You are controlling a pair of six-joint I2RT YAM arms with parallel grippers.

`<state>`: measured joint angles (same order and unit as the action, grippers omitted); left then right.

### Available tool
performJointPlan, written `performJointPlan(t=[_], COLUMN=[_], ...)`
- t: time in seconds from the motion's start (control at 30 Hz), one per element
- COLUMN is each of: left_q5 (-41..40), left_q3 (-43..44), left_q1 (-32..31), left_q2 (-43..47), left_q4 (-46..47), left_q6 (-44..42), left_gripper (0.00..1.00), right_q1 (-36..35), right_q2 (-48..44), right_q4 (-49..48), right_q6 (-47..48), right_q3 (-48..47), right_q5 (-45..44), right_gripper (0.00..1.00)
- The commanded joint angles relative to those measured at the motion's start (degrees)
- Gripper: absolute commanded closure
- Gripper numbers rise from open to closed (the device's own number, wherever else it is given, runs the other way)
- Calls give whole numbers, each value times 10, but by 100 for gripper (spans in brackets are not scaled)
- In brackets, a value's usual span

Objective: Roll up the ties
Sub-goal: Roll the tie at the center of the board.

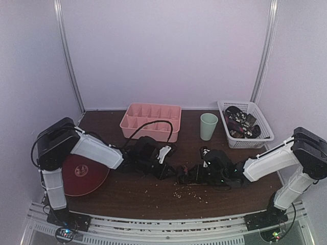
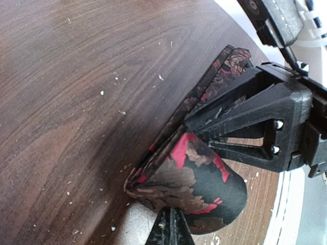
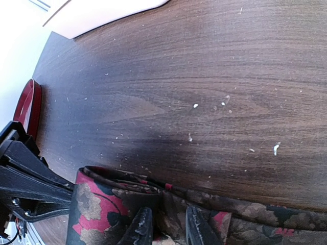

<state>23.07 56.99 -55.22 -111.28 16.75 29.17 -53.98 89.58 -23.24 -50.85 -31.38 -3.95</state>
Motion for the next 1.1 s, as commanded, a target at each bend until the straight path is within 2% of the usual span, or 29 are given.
performJointPlan(t=[0.0, 0.37, 0.5, 0.83, 1.07], left_q5=[-7, -13, -15, -15, -21], left_q3=[25, 45, 51, 67, 78], left_q1=[-5, -11, -13, -14, -17], left_q2=[-8, -18, -19, -27, -31], left_q4=[-14, -28, -35, -40, -50], left_q6=[-17, -18, -19, -26, -31], left_gripper=[97, 97, 95, 86, 83], right_q1=[-2, -2, -2, -2, -2], right_q2=[-13, 8, 12, -16, -65], right_q4=[-2, -88, -91, -14, 36], right_q6=[12, 13, 10, 4, -3], right_q3=[15, 34, 38, 43, 58], right_q5=[-13, 51, 50, -6, -57], right_gripper=[76, 78, 78, 77, 73])
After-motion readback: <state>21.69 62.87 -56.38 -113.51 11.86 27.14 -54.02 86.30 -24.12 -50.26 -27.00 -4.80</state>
